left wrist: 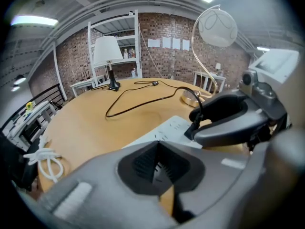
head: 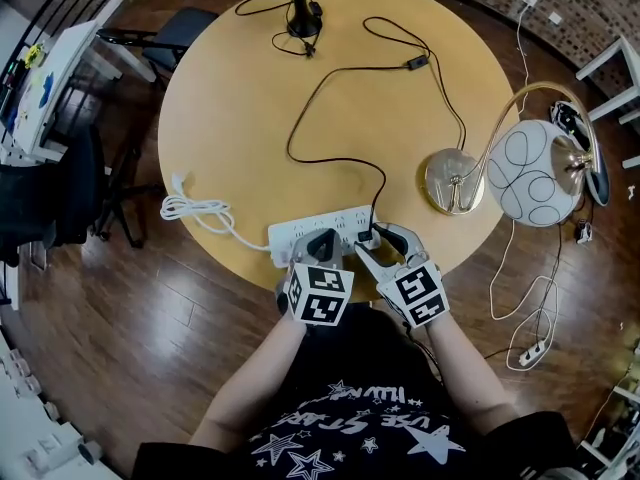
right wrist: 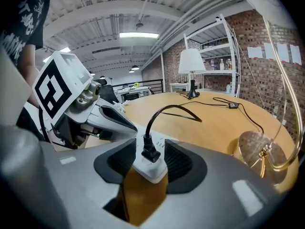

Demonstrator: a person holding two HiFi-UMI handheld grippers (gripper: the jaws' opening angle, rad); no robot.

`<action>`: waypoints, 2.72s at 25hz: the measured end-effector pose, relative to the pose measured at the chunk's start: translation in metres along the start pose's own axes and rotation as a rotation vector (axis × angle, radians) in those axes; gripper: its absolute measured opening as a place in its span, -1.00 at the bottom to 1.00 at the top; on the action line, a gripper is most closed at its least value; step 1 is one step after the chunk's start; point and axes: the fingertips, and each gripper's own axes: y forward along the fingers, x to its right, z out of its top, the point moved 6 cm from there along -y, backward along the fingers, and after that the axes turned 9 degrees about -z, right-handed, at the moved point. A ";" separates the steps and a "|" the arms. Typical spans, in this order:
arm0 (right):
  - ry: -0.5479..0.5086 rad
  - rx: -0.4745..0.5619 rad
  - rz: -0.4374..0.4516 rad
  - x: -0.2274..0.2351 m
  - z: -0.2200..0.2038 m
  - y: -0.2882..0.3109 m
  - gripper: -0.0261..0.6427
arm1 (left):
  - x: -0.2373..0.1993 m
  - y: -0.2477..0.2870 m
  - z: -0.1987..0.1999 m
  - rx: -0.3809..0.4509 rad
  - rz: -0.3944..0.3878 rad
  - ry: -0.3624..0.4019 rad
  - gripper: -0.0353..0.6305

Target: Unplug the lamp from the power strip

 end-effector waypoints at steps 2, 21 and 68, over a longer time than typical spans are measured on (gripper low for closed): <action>-0.003 -0.001 -0.004 0.000 0.001 0.000 -0.42 | 0.000 -0.001 0.000 0.001 -0.004 -0.016 -0.89; -0.217 -0.009 -0.023 -0.006 0.006 0.003 -0.68 | -0.001 0.001 0.000 -0.007 -0.012 -0.024 -0.89; -0.286 0.034 -0.032 -0.008 0.063 0.000 -0.70 | -0.002 0.004 0.002 -0.017 -0.027 -0.013 -0.88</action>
